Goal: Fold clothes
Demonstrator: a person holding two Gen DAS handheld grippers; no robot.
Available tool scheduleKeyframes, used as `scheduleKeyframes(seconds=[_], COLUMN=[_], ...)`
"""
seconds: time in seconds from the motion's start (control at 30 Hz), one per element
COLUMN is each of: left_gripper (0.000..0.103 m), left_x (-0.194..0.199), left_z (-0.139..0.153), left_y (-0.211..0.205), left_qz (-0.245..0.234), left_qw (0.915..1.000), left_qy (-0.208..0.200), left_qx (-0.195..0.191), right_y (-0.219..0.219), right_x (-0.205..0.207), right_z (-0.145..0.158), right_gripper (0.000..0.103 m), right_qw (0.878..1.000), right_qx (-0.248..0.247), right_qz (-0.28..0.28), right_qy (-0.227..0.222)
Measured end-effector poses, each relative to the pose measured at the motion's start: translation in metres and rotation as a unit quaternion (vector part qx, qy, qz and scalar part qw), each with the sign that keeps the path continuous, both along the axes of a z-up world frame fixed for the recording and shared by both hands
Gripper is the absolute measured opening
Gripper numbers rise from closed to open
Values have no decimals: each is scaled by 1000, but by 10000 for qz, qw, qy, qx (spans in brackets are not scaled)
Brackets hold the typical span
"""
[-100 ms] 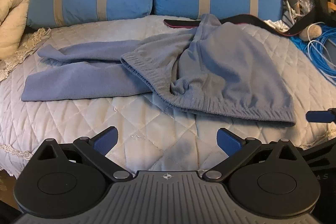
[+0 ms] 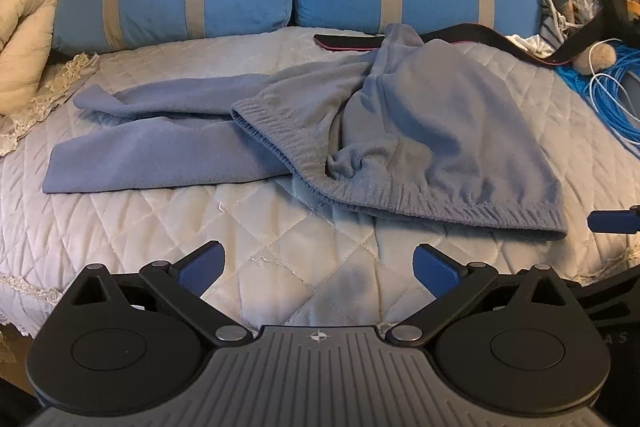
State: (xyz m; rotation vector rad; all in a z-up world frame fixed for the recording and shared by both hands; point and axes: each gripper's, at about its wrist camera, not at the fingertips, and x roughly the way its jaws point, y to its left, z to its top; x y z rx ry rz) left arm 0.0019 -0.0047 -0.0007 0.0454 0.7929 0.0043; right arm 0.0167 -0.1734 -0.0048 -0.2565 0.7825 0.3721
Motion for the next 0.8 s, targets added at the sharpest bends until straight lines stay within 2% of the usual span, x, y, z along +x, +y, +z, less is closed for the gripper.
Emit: scheduleKeyframes(seconds=[0.17, 0.47, 0.7, 0.8], left_gripper=[103, 103, 103, 103], left_x=[3, 7, 11, 8], left_z=[-1, -3, -3, -3], left_y=[-8, -13, -12, -11], left_qz=[-92, -363, -585, -519], left_qw=[9998, 9993, 9983, 9986], left_qy=[-70, -48, -73, -73], left_qx=[142, 72, -38, -6], right_y=[-2, -5, -7, -3], right_x=[1, 1, 1, -3], right_z=[-4, -3, -2, -1], right_gripper=[103, 103, 103, 103], right_qw=[9999, 9991, 9991, 9990], right_qx=[-90, -313, -350, -422], right_qz=[-82, -193, -208, -108], right_qy=[68, 209, 122, 35])
